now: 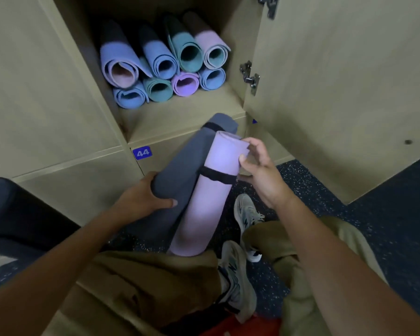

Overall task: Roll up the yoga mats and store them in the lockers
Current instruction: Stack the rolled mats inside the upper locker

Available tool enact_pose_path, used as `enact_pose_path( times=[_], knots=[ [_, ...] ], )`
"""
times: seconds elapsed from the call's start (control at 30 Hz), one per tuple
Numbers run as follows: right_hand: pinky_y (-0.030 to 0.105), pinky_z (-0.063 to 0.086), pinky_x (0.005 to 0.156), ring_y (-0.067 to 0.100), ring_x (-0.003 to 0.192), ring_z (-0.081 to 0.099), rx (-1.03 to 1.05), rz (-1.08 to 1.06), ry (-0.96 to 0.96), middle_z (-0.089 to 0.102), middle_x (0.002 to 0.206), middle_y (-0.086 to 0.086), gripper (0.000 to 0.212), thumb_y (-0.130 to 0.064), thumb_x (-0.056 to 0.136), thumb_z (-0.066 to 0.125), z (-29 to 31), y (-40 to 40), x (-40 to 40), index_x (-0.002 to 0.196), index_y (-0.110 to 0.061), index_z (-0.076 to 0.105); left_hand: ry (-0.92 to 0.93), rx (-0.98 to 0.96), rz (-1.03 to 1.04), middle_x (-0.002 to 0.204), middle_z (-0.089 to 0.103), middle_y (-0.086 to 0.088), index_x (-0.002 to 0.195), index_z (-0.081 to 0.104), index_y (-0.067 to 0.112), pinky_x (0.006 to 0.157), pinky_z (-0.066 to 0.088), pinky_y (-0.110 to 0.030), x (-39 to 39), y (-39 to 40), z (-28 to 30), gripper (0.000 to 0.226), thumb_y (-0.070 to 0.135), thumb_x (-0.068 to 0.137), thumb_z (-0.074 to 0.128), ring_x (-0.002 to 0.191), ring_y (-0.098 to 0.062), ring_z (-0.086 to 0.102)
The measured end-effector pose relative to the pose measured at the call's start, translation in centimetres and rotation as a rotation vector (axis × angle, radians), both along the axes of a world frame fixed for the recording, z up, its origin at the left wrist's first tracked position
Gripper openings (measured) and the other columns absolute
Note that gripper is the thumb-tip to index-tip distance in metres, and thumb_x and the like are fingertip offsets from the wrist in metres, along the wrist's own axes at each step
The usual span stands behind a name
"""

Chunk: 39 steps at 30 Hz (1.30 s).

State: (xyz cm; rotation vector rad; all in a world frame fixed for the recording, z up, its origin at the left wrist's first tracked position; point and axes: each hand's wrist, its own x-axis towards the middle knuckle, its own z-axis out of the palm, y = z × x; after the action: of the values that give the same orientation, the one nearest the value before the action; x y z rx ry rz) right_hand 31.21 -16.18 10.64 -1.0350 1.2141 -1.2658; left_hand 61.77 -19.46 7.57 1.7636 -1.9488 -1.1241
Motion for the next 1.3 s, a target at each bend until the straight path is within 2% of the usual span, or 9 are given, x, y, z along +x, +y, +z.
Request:
enact_pose_path(
  times=[0.23, 0.33, 0.43, 0.63, 0.77, 0.9, 1.0, 1.1, 1.3],
  knots=[
    [0.038, 0.055, 0.094, 0.011, 0.125, 0.057, 0.027, -0.149, -0.086, 0.049, 0.149, -0.009, 0.038, -0.047, 0.106, 0.047, 0.3, -1.4, 0.3, 0.143, -0.044, 0.04, 0.08, 0.038, 0.014, 0.118, 0.065, 0.012, 0.13, 0.051, 0.033, 0.094, 0.055, -0.038, -2.2, 1.6, 3.3, 0.097, 0.06, 0.045, 0.09, 0.108, -0.01, 0.064],
    [0.043, 0.048, 0.108, 0.016, 0.128, 0.053, 0.188, -0.307, -0.024, 0.048, 0.149, -0.005, 0.063, -0.066, 0.097, 0.047, -1.3, -1.9, 1.5, 0.152, -0.038, 0.033, 0.109, 0.135, 0.045, 0.118, 0.066, 0.011, 0.131, 0.053, 0.03, 0.085, 0.056, -0.033, -3.9, 3.2, 1.9, 0.087, 0.051, 0.058, 0.093, 0.103, -0.009, 0.065],
    [0.048, 0.048, 0.106, 0.026, 0.12, 0.059, 0.4, -0.434, -0.076, 0.058, 0.139, 0.007, 0.096, -0.088, 0.075, 0.044, -2.7, -2.3, 2.2, 0.143, -0.021, 0.046, 0.205, 0.218, 0.125, 0.121, 0.067, 0.008, 0.135, 0.052, 0.028, 0.087, 0.06, -0.039, -5.3, 4.7, 0.6, 0.093, 0.053, 0.055, 0.093, 0.103, -0.014, 0.069],
    [0.04, 0.047, 0.095, 0.035, 0.115, 0.058, 0.388, -0.744, 0.058, 0.052, 0.131, 0.017, 0.07, -0.063, 0.089, 0.066, -3.1, -1.9, 2.0, 0.124, -0.004, 0.049, 0.231, 0.3, 0.251, 0.119, 0.069, -0.001, 0.135, 0.053, 0.02, 0.085, 0.062, -0.044, -7.1, 6.1, -0.1, 0.106, 0.058, 0.044, 0.091, 0.099, -0.022, 0.072],
    [0.036, 0.05, 0.083, 0.03, 0.09, 0.062, 0.404, -0.712, 0.06, 0.063, 0.091, 0.007, 0.062, -0.065, 0.089, 0.064, -2.8, -1.0, 1.2, 0.1, -0.004, 0.058, 0.319, 0.354, 0.295, 0.116, 0.072, -0.005, 0.133, 0.057, 0.015, 0.078, 0.062, -0.04, -7.9, 6.8, 0.7, 0.093, 0.043, 0.054, 0.095, 0.096, -0.025, 0.074],
    [0.03, 0.038, 0.069, 0.023, 0.078, 0.057, 0.221, -0.644, 0.202, 0.062, 0.076, 0.001, 0.049, -0.053, 0.098, 0.059, -1.7, 0.8, 1.0, 0.085, -0.006, 0.063, 0.426, 0.404, 0.321, 0.114, 0.075, -0.007, 0.131, 0.059, 0.017, 0.079, 0.062, -0.041, -8.4, 7.1, 1.4, 0.08, 0.046, 0.065, 0.093, 0.095, -0.027, 0.076],
    [0.025, 0.045, 0.092, 0.016, 0.105, 0.061, 0.158, -0.333, 0.271, 0.069, 0.108, -0.006, 0.053, -0.063, 0.094, 0.054, -1.3, 2.0, 0.9, 0.122, -0.02, 0.066, 0.476, 0.368, 0.327, 0.113, 0.076, -0.005, 0.129, 0.059, 0.022, 0.09, 0.06, -0.05, -8.6, 6.9, 2.4, 0.093, 0.057, 0.049, 0.093, 0.099, -0.028, 0.075],
    [0.035, 0.03, 0.121, 0.009, 0.142, 0.041, 0.189, -0.115, 0.181, 0.042, 0.157, -0.016, 0.098, -0.08, 0.077, 0.058, -1.1, 3.4, -0.1, 0.159, -0.039, 0.024, 0.51, 0.305, 0.33, 0.113, 0.075, -0.006, 0.128, 0.057, 0.018, 0.09, 0.06, -0.05, -8.8, 6.9, 3.9, 0.096, 0.055, 0.046, 0.091, 0.098, -0.026, 0.075],
    [0.033, 0.049, 0.103, 0.013, 0.12, 0.06, 0.198, -0.141, -0.038, 0.057, 0.139, -0.004, 0.098, -0.043, 0.077, 0.086, -0.2, 4.0, -1.1, 0.152, -0.023, 0.026, 0.592, 0.228, 0.257, 0.122, 0.072, -0.003, 0.136, 0.05, 0.018, 0.086, 0.06, -0.037, -9.2, 7.2, 6.5, 0.106, 0.068, 0.05, 0.086, 0.104, -0.02, 0.073]
  ],
)
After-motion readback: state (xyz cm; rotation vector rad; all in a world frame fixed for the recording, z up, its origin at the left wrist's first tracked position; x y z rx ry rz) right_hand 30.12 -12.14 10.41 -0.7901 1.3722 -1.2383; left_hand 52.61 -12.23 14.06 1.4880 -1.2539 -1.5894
